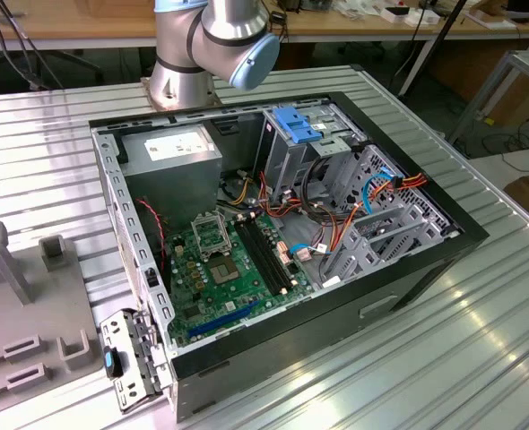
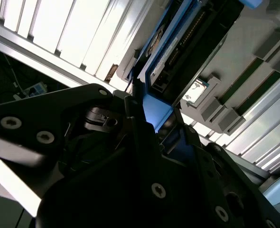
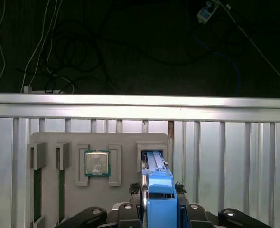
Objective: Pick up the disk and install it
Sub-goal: 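Pick up the disk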
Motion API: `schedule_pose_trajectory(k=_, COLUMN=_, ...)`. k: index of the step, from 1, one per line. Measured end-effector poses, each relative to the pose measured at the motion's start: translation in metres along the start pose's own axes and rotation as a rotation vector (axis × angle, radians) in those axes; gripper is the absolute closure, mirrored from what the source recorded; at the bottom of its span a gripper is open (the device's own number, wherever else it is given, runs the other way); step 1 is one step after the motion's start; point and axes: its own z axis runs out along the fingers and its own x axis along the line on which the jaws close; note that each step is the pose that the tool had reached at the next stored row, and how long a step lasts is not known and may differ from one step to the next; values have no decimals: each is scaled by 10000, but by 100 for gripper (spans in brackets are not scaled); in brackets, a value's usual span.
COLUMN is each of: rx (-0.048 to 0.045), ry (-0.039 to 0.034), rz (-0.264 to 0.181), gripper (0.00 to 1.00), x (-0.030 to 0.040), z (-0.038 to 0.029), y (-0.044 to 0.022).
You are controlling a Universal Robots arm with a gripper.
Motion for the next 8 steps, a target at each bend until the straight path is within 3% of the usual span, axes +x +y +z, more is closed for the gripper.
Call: schedule_pose_trajectory(k=8, rx=-2, ry=1, rz=-3, gripper=63, x=0, z=24, y=0)
